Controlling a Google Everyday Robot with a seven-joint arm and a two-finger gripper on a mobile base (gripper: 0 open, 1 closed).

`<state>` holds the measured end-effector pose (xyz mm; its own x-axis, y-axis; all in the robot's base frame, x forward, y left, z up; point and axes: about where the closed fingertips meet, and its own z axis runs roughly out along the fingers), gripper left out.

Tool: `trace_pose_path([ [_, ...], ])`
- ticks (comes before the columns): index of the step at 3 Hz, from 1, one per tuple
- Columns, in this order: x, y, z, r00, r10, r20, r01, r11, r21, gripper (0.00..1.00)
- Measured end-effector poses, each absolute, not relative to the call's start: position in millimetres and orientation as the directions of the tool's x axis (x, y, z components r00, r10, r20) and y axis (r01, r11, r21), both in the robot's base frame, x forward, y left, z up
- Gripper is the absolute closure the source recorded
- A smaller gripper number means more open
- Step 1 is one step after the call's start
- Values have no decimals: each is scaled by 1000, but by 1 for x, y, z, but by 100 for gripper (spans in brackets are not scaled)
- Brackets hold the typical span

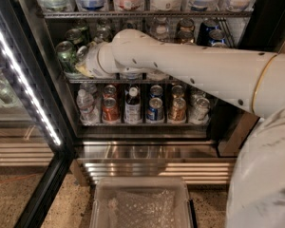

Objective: Pick 7up can from middle shelf of fridge

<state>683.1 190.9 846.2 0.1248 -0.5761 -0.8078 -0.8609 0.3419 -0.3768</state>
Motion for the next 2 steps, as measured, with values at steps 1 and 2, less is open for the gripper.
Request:
trace_pose_path([
  [1,671,182,870,174,-522,-835,-891,278,-360,100],
  [2,656,163,895,216,-510,-832,-892,243,-381,100],
])
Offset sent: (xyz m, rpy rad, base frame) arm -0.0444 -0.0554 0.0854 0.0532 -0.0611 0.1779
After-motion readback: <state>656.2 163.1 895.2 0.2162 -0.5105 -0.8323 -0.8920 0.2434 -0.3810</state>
